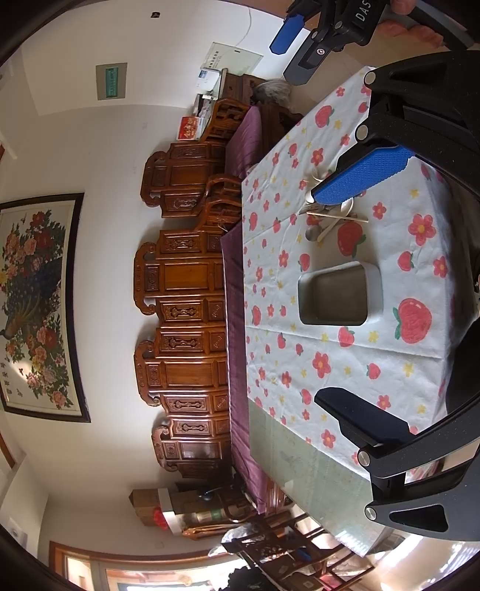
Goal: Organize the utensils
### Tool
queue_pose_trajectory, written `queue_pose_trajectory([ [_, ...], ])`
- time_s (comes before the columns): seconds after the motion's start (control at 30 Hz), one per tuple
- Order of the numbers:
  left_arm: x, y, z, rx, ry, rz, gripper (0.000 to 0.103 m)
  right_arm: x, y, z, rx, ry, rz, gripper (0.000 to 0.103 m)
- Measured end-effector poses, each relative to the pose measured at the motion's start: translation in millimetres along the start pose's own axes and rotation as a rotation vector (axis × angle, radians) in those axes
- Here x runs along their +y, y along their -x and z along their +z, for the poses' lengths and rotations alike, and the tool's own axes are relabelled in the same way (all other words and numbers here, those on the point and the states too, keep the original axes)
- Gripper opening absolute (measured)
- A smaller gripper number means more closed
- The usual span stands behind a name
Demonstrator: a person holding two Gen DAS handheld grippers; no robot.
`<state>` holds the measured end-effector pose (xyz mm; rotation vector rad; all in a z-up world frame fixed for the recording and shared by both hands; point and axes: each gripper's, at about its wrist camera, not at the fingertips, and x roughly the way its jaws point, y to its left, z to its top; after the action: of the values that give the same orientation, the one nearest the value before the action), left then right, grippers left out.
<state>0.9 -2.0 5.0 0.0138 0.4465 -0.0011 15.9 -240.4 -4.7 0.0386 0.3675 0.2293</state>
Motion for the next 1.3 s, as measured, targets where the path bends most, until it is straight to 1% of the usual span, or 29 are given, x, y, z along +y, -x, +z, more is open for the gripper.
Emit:
queue_pose_trajectory([
  [0.17,-1,4,6,-0.001,0.000,0.000,0.096,-2,5,1,-0.007,-0.002,-0.001,0.101],
  [0.27,-1,11,18,-0.007,-0.001,-0.002,0.096,-2,5,0,-0.009,0.003,-0.004,0.101],
  [0.33,-1,12,21,-0.012,-0.001,-0.002,0.096,2,5,7,-0.008,0.001,-0.003,0.101],
  [0.47,0,14,24,-0.021,-0.001,-0.002,0.096,2,6,6,-0.010,0.002,-0.003,0.101],
  [0.63,-1,15,17,-0.026,-0.001,-0.002,0.096,1,6,5,-0.009,0.002,-0.003,0.101],
  [1.3,-3,15,14,-0.030,-0.003,-0.003,0.096,5,9,9,-0.014,0.003,0.001,0.101],
])
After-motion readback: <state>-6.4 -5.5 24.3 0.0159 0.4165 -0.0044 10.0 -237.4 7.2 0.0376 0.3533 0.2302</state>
